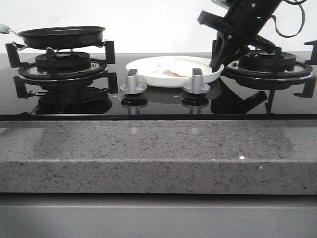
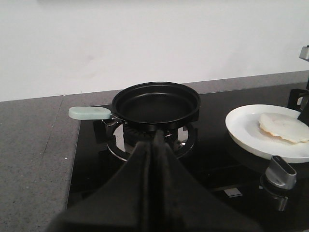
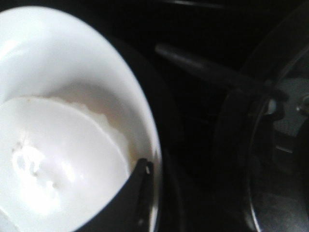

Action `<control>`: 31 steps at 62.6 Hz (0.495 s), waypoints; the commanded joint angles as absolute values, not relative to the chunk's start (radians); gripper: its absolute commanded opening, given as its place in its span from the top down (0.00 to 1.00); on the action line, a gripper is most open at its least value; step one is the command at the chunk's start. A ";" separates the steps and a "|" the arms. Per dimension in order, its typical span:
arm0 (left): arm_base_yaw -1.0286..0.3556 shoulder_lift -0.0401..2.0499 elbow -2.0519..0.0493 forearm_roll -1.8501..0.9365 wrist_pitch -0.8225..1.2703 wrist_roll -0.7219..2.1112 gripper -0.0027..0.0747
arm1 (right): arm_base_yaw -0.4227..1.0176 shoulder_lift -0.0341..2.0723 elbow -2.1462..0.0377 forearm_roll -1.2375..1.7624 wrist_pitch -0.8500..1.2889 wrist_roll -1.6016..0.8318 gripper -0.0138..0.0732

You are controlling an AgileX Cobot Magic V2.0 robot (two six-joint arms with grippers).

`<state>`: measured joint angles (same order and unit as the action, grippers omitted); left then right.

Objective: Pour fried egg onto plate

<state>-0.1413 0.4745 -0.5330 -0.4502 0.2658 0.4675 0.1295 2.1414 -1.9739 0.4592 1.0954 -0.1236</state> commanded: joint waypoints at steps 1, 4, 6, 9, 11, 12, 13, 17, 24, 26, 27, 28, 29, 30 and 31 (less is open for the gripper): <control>-0.150 0.479 -0.561 -0.469 0.184 0.458 0.99 | 0.128 2.073 -2.017 0.484 1.092 -0.137 0.60; -0.150 0.479 -0.561 -0.469 0.184 0.458 0.99 | 0.126 2.073 -2.034 0.484 1.108 -0.137 0.60; -0.150 0.479 -0.561 -0.469 0.184 0.458 0.99 | 0.124 2.073 -2.047 0.484 1.120 -0.137 0.61; -0.150 0.479 -0.561 -0.469 0.182 0.458 0.99 | 0.121 2.073 -2.078 0.484 1.143 -0.137 0.61; -0.150 0.479 -0.561 -0.469 0.182 0.458 0.99 | 0.118 2.073 -2.100 0.484 1.168 -0.137 0.61; -0.150 0.479 -0.561 -0.469 0.182 0.458 0.99 | 0.117 2.073 -2.112 0.484 1.177 -0.137 0.61; -0.150 0.479 -0.561 -0.469 0.182 0.458 0.99 | 0.114 2.073 -2.124 0.484 1.188 -0.137 0.61; -0.150 0.479 -0.561 -0.469 0.182 0.458 0.99 | 0.104 2.072 -2.187 0.484 1.238 -0.136 0.61; -0.150 0.479 -0.561 -0.469 0.182 0.458 0.99 | 0.088 2.072 -2.269 0.483 1.325 -0.113 0.61; -0.150 0.479 -0.561 -0.469 0.182 0.458 0.99 | 0.084 2.072 -2.288 0.482 1.340 -0.102 0.61; -0.150 0.479 -0.561 -0.469 0.182 0.458 0.99 | 0.082 2.071 -2.292 0.482 1.340 -0.095 0.62; -0.150 0.479 -0.561 -0.469 0.182 0.458 0.99 | 0.081 2.067 -2.294 0.482 1.339 -0.088 0.63; -0.150 0.479 -0.561 -0.469 0.182 0.458 0.99 | 0.080 2.065 -2.295 0.482 1.339 -0.081 0.64; -0.150 0.479 -0.561 -0.469 0.182 0.458 0.99 | 0.080 2.063 -2.296 0.482 1.339 -0.074 0.66; -0.150 0.479 -0.561 -0.469 0.182 0.458 0.99 | 0.078 2.060 -2.296 0.482 1.339 -0.071 0.68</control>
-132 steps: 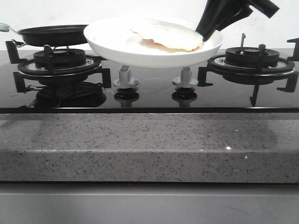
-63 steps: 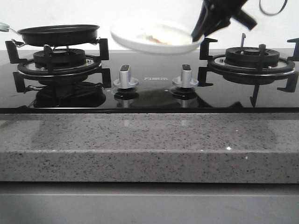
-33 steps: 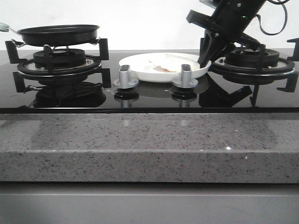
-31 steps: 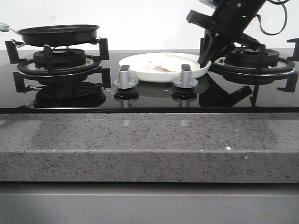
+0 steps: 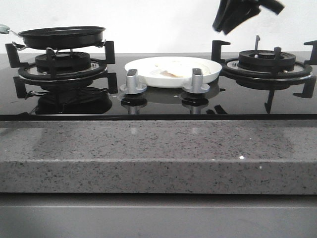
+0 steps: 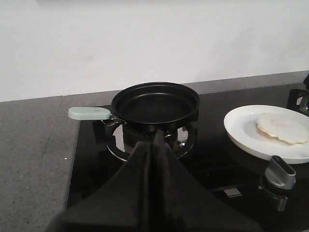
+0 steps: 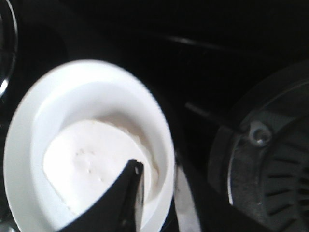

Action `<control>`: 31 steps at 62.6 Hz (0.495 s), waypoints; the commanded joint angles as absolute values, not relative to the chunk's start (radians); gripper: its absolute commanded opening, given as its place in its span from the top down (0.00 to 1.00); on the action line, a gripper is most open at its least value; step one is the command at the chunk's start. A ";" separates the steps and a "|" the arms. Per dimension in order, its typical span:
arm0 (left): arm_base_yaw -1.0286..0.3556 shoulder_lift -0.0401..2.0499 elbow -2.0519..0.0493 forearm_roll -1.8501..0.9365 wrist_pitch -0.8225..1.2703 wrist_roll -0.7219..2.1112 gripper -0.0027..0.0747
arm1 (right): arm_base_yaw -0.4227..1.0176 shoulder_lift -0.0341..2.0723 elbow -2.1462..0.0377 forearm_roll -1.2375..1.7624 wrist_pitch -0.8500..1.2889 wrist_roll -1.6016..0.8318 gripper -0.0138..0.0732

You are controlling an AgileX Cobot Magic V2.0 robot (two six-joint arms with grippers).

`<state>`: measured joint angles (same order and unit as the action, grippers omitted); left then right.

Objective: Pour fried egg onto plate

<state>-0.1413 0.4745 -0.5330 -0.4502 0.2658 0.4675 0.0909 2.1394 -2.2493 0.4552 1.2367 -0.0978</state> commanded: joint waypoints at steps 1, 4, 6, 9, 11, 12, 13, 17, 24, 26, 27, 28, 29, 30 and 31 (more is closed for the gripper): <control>-0.150 0.479 -0.561 -0.469 0.182 0.458 0.99 | 0.078 2.058 -2.296 0.482 1.339 -0.069 0.70; -0.150 0.479 -0.561 -0.469 0.182 0.458 0.99 | 0.078 2.047 -2.296 0.482 1.339 -0.069 0.78; -0.150 0.479 -0.561 -0.469 0.182 0.458 0.99 | 0.078 2.037 -2.298 0.482 1.339 -0.069 0.85; -0.150 0.479 -0.561 -0.469 0.182 0.458 0.99 | 0.078 2.022 -2.298 0.482 1.339 -0.069 0.94; -0.150 0.479 -0.561 -0.469 0.182 0.458 0.99 | 0.078 2.008 -2.298 0.482 1.339 -0.069 0.98; -0.150 0.479 -0.561 -0.469 0.182 0.458 0.99 | 0.078 1.999 -2.298 0.481 1.339 -0.069 0.97; -0.150 0.479 -0.561 -0.469 0.182 0.458 0.99 | 0.078 1.992 -2.298 0.481 1.339 -0.069 0.96; -0.150 0.479 -0.561 -0.469 0.182 0.458 0.99 | 0.078 1.962 -2.298 0.468 1.341 -0.069 0.97; -0.150 0.479 -0.561 -0.469 0.182 0.458 0.99 | 0.082 1.876 -2.275 0.415 1.342 -0.069 0.97; -0.150 0.479 -0.561 -0.469 0.184 0.458 0.99 | 0.084 1.846 -2.256 0.397 1.342 -0.069 0.97; -0.150 0.479 -0.561 -0.469 0.184 0.458 0.99 | 0.088 1.821 -2.237 0.380 1.341 -0.069 0.97; -0.150 0.479 -0.561 -0.469 0.186 0.458 0.99 | 0.092 1.803 -2.222 0.365 1.341 -0.069 0.97; -0.150 0.479 -0.561 -0.469 0.186 0.458 0.99 | 0.095 1.776 -2.207 0.350 1.340 -0.069 0.97; -0.150 0.479 -0.561 -0.469 0.186 0.458 0.99 | 0.103 1.748 -2.172 0.317 1.339 -0.070 0.97; -0.150 0.479 -0.561 -0.469 0.186 0.458 0.99 | 0.107 1.729 -2.154 0.300 1.336 -0.070 0.97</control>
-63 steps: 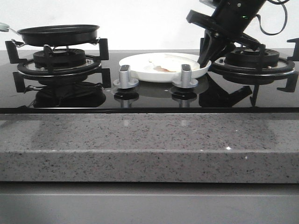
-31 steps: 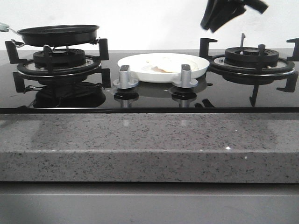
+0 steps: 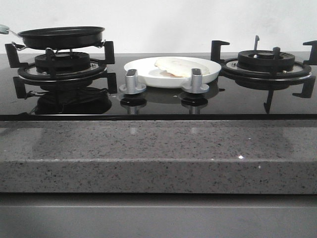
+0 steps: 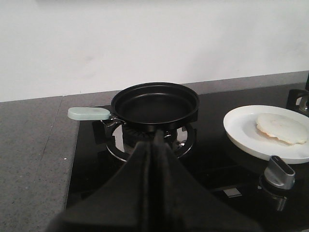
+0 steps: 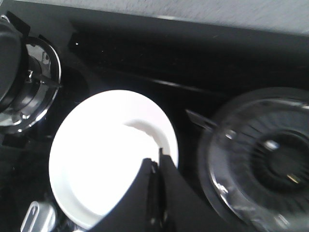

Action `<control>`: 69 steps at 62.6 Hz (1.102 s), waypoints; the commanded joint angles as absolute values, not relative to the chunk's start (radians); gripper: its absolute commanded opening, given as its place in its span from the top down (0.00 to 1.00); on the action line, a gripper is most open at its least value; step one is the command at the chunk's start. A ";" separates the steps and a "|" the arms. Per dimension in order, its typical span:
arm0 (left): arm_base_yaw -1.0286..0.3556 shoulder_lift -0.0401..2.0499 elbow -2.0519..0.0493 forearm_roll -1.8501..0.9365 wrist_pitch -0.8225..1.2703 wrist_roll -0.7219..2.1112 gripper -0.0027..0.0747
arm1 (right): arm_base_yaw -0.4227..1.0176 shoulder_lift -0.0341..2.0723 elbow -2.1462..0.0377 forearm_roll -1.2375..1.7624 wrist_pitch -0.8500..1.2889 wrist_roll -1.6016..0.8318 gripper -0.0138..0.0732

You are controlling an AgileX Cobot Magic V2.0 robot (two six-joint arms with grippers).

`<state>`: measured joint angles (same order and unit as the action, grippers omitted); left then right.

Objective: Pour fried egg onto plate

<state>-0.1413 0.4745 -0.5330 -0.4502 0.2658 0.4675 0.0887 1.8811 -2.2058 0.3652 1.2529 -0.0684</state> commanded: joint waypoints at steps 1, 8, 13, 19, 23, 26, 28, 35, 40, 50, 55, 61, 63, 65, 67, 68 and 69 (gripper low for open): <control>-0.150 0.479 -0.561 -0.469 0.188 0.458 0.99 | 0.112 1.710 -2.134 0.283 1.331 -0.070 0.97; -0.150 0.479 -0.560 -0.469 0.190 0.458 0.99 | 0.159 1.519 -1.904 0.144 1.222 -0.072 0.97; -0.150 0.479 -0.560 -0.469 0.190 0.458 0.99 | 0.164 1.402 -1.707 0.129 1.125 -0.072 0.97; -0.150 0.479 -0.560 -0.469 0.190 0.458 0.99 | 0.164 1.261 -1.473 0.129 0.986 -0.073 0.97; -0.150 0.479 -0.560 -0.469 0.190 0.458 0.99 | 0.164 1.175 -1.329 0.129 0.890 -0.093 0.97; -0.150 0.479 -0.560 -0.469 0.190 0.458 0.99 | 0.166 1.103 -1.218 0.130 0.792 -0.112 0.97; -0.150 0.479 -0.560 -0.469 0.190 0.458 0.99 | 0.168 1.050 -1.140 0.130 0.731 -0.115 0.97; -0.150 0.479 -0.560 -0.469 0.190 0.458 0.99 | 0.171 0.870 -0.922 0.130 0.583 -0.115 0.97; -0.150 0.479 -0.560 -0.469 0.190 0.458 0.99 | 0.171 0.775 -0.802 0.130 0.527 -0.115 0.97; -0.150 0.479 -0.559 -0.469 0.190 0.458 0.99 | 0.171 0.613 -0.668 0.133 0.536 -0.115 0.97; -0.150 0.479 -0.556 -0.469 0.192 0.458 0.99 | 0.171 0.545 -0.623 0.133 0.552 -0.115 0.97; -0.150 0.479 -0.554 -0.469 0.196 0.458 0.99 | 0.171 0.459 -0.584 0.133 0.555 -0.115 0.97; -0.150 0.479 -0.554 -0.469 0.198 0.458 0.99 | 0.171 0.431 -0.572 0.133 0.553 -0.115 0.97; -0.150 0.479 -0.554 -0.469 0.198 0.458 0.99 | 0.171 0.405 -0.562 0.133 0.548 -0.115 0.97; -0.150 0.479 -0.554 -0.469 0.198 0.458 0.99 | 0.171 0.386 -0.553 0.133 0.542 -0.115 0.97; -0.150 0.479 -0.554 -0.469 0.198 0.458 0.99 | 0.171 0.373 -0.549 0.133 0.536 -0.115 0.97; -0.150 0.479 -0.554 -0.469 0.198 0.458 0.99 | 0.171 0.364 -0.545 0.133 0.532 -0.115 0.97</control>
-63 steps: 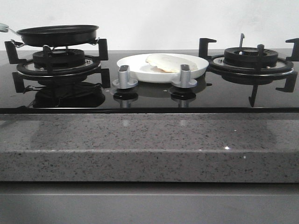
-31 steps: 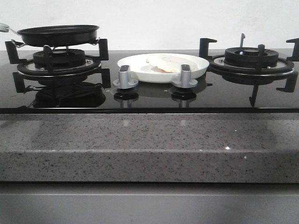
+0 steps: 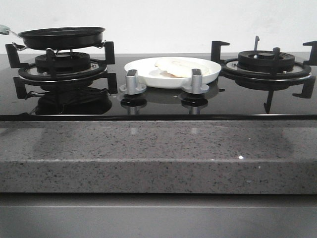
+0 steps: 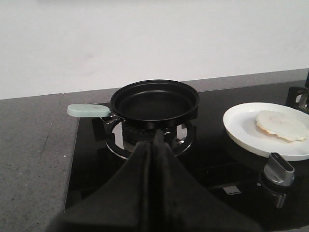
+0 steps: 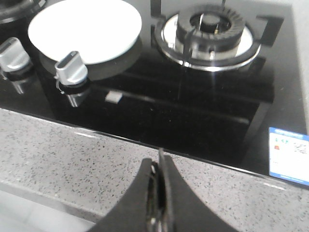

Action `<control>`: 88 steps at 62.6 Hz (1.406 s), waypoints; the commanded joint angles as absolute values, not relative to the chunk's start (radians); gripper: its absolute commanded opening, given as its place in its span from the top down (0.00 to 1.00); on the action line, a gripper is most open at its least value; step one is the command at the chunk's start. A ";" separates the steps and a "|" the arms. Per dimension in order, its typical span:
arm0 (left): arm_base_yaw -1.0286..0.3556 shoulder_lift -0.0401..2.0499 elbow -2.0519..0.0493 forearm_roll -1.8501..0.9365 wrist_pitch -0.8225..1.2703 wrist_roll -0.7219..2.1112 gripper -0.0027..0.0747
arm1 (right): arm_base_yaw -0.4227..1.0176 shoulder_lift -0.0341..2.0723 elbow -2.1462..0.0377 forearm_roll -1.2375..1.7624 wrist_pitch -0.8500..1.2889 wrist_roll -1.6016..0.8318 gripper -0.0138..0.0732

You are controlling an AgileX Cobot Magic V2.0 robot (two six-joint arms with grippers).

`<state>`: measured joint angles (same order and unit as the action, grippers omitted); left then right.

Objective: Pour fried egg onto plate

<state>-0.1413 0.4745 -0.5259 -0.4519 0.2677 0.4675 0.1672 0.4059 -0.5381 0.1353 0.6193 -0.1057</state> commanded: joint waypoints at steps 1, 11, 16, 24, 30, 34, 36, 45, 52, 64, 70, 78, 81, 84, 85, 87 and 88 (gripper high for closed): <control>-0.150 0.479 -0.554 -0.469 0.198 0.458 0.99 | 0.171 0.356 -0.543 0.133 0.527 -0.115 0.97; -0.150 0.479 -0.554 -0.469 0.198 0.458 0.99 | 0.171 0.309 -0.536 0.137 0.486 -0.115 0.97; -0.150 0.479 -0.554 -0.469 0.198 0.458 0.99 | 0.171 0.309 -0.536 0.139 0.487 -0.115 0.97; -0.150 0.479 -0.554 -0.469 0.199 0.458 0.99 | 0.171 0.309 -0.535 0.139 0.487 -0.115 0.97; -0.150 0.479 -0.554 -0.469 0.199 0.458 0.99 | 0.171 0.309 -0.535 0.139 0.487 -0.115 0.97; -0.150 0.479 -0.554 -0.469 0.199 0.458 0.99 | 0.171 0.309 -0.535 0.139 0.487 -0.115 0.97; -0.150 0.479 -0.554 -0.469 0.199 0.458 0.99 | 0.171 0.309 -0.535 0.139 0.487 -0.115 0.97; -0.150 0.479 -0.554 -0.469 0.199 0.458 0.99 | 0.171 0.309 -0.535 0.139 0.487 -0.115 0.97; -0.150 0.479 -0.554 -0.469 0.199 0.458 0.99 | 0.171 0.309 -0.535 0.139 0.487 -0.115 0.97; -0.150 0.479 -0.554 -0.469 0.199 0.458 0.99 | 0.171 0.309 -0.535 0.139 0.487 -0.115 0.97; -0.150 0.479 -0.548 -0.469 0.189 0.458 0.99 | 0.171 0.309 -0.535 0.139 0.487 -0.115 0.97; -0.150 0.479 -0.545 -0.360 0.189 0.417 0.99 | 0.171 0.309 -0.535 0.139 0.487 -0.115 0.97; -0.150 0.479 -0.545 -0.256 0.183 0.304 0.99 | 0.171 0.309 -0.535 0.139 0.487 -0.115 0.97; -0.150 0.479 -0.543 -0.104 0.182 0.135 0.99 | 0.171 0.309 -0.535 0.139 0.487 -0.115 0.97; -0.150 0.479 -0.539 -0.067 0.179 0.094 0.99 | 0.171 0.309 -0.535 0.139 0.487 -0.115 0.97; -0.150 0.479 -0.532 0.006 0.179 0.012 0.99 | 0.171 0.309 -0.535 0.139 0.487 -0.115 0.97; -0.150 0.479 -0.529 0.026 0.177 -0.009 0.99 | 0.171 0.309 -0.535 0.139 0.487 -0.115 0.97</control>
<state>-0.1413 0.4745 -0.5146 -0.1436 0.2666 0.1840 0.1672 0.3019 -0.5117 0.1353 0.5696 -0.1073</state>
